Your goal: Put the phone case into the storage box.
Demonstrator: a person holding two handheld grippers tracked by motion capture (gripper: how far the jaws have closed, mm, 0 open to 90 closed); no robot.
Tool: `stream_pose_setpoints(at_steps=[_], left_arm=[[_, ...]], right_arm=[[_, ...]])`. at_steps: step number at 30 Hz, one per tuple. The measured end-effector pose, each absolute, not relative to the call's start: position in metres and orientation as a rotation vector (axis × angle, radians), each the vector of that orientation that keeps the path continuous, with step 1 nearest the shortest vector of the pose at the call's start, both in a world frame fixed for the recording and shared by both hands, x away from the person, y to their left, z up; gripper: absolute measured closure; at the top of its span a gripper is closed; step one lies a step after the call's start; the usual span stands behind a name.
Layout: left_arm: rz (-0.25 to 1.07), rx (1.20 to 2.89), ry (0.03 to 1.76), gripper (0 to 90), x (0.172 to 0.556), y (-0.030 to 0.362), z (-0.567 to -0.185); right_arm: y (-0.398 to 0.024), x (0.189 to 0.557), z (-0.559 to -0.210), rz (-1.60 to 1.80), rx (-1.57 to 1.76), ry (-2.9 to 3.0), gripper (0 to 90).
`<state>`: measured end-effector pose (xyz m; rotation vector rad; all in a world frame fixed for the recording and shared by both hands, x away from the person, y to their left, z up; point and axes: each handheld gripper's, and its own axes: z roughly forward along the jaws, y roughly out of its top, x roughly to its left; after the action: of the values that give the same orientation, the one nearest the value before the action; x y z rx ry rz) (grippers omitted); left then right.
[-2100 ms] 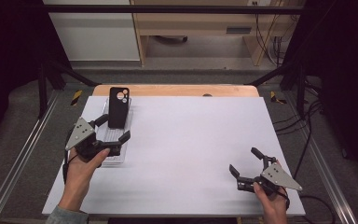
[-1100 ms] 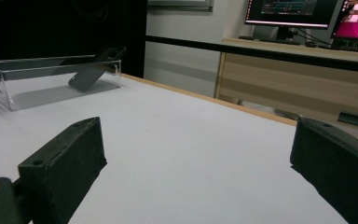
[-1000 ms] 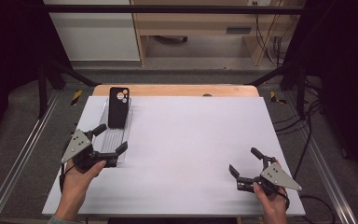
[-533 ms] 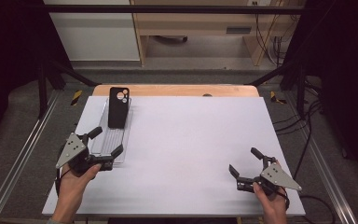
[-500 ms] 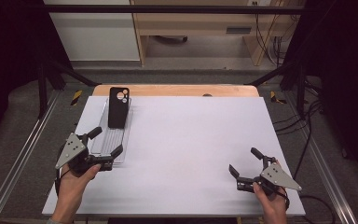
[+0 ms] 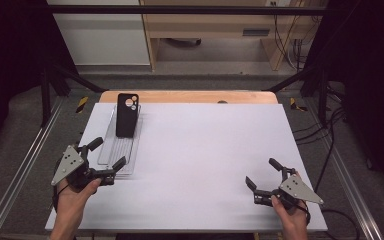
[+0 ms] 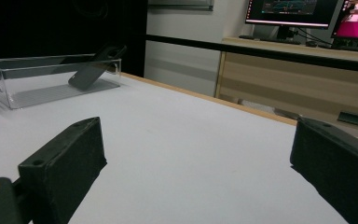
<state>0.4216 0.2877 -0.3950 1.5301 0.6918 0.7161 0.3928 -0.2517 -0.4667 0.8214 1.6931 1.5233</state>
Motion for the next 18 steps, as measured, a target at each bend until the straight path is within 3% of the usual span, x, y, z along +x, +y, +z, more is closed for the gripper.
stream_pose_setpoints(at_steps=[18], left_arm=[[0.743,1.498,0.708,0.8,0.416,0.303,-0.400]], right_arm=[[-0.252,0.393,-0.467,1.522,0.822,1.693,3.4]])
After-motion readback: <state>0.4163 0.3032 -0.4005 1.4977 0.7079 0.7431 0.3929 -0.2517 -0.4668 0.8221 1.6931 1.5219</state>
